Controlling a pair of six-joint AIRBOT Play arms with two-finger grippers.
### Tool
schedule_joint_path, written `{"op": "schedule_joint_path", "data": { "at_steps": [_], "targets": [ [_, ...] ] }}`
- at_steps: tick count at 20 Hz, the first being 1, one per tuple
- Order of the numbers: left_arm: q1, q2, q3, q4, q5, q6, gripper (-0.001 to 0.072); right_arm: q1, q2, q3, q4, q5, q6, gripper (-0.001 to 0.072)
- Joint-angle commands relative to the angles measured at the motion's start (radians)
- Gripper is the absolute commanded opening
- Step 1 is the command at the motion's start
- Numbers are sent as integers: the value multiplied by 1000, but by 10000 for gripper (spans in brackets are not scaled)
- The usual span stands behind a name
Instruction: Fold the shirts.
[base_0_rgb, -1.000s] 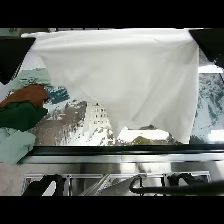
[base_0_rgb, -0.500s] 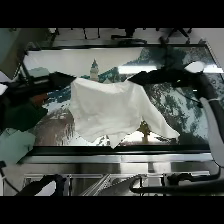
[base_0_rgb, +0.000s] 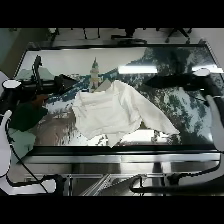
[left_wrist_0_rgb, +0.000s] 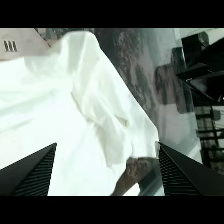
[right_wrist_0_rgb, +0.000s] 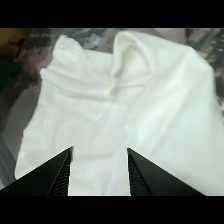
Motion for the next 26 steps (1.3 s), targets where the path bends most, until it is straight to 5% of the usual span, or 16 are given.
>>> {"op": "schedule_joint_path", "data": {
  "at_steps": [1,6,10,15,19,21,23,24,25,26],
  "targets": [
    [74,19,-38,96,-225,-43,703,-198,98,-30,-335,151,187,518],
    [66,209,-519,215,-87,-49,704,-405,162,-201,-480,183,222,530],
    [-17,303,-819,147,201,-26,704,-437,161,-356,-489,161,222,529],
    [-254,271,-905,81,393,4,703,-436,156,-477,-515,132,222,530],
    [-342,142,-811,83,406,4,688,-436,115,-492,-519,123,223,529],
    [-340,90,-741,91,361,3,516,-435,87,-494,-518,125,225,527],
    [-339,59,-682,106,325,3,500,-428,66,-500,-504,132,226,522],
    [-339,48,-663,111,319,4,330,-417,59,-505,-498,137,226,520],
    [-340,40,-648,131,316,4,196,-402,53,-510,-499,138,226,474],
    [-340,34,-636,151,311,3,167,-386,45,-512,-499,139,225,311]
  ]
}}
